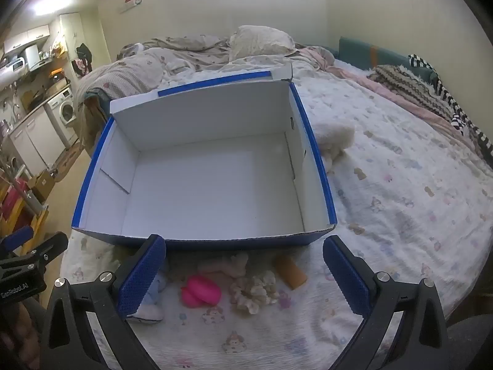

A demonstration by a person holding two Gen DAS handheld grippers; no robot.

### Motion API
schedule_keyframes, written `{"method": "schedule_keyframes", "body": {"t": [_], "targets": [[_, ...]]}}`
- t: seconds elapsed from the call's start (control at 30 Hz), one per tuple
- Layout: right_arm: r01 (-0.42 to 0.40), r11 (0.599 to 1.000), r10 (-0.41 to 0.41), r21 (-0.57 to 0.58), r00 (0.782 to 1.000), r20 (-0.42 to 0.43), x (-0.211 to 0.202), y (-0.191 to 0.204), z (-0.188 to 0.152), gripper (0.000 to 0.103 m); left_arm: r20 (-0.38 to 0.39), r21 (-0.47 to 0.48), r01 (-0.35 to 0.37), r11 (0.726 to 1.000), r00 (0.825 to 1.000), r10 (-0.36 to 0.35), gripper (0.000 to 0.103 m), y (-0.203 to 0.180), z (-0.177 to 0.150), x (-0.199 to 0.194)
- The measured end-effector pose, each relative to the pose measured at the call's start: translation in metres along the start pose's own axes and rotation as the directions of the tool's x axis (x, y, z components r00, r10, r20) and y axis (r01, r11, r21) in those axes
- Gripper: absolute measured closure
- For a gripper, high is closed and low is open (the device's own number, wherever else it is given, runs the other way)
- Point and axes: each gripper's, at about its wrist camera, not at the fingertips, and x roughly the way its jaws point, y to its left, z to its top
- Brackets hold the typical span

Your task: Organize soft objects

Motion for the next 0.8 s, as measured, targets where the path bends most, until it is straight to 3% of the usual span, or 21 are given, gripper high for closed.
{"method": "schedule_keyframes", "body": {"t": [0.8], "targets": [[0.001,1.0,0.0,0.003,1.0,-0.014,0.0008,-0.001,0.0006,0.0,0.006,-0.001,0.003,1.0,1.0,-0.003,0.0,-0.0013,0.0002,-0.0026]]}}
